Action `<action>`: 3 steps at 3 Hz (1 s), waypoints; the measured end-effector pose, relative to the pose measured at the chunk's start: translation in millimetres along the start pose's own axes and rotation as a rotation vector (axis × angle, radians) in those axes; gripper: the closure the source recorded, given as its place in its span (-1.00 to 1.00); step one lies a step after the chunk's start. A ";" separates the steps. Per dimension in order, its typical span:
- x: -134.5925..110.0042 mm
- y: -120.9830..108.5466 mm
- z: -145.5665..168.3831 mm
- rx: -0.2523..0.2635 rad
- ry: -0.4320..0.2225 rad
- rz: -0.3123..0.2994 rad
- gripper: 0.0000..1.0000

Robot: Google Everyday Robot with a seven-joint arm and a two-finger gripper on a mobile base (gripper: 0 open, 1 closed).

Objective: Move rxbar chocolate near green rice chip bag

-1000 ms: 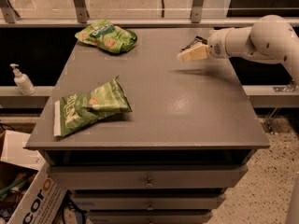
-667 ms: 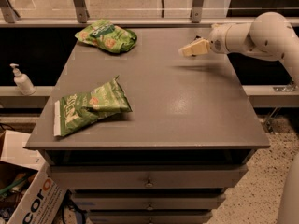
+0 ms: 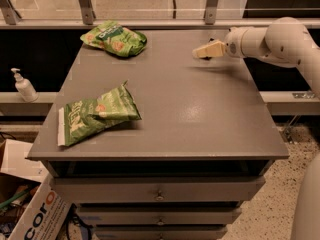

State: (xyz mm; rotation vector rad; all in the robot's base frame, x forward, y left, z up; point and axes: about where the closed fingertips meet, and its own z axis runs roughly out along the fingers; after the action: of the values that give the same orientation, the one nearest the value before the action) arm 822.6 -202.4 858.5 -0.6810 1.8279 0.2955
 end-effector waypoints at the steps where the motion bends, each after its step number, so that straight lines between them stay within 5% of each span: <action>1: 10.8 -3.5 2.6 0.017 0.013 0.036 -1.00; 3: 27.6 -5.7 3.7 0.030 0.043 0.071 -0.20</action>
Offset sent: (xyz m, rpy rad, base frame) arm 0.0011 -0.0182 -0.0243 0.0360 0.0611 -0.0850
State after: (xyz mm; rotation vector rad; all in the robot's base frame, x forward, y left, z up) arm 822.6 -213.6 832.4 -0.6070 1.8968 0.3010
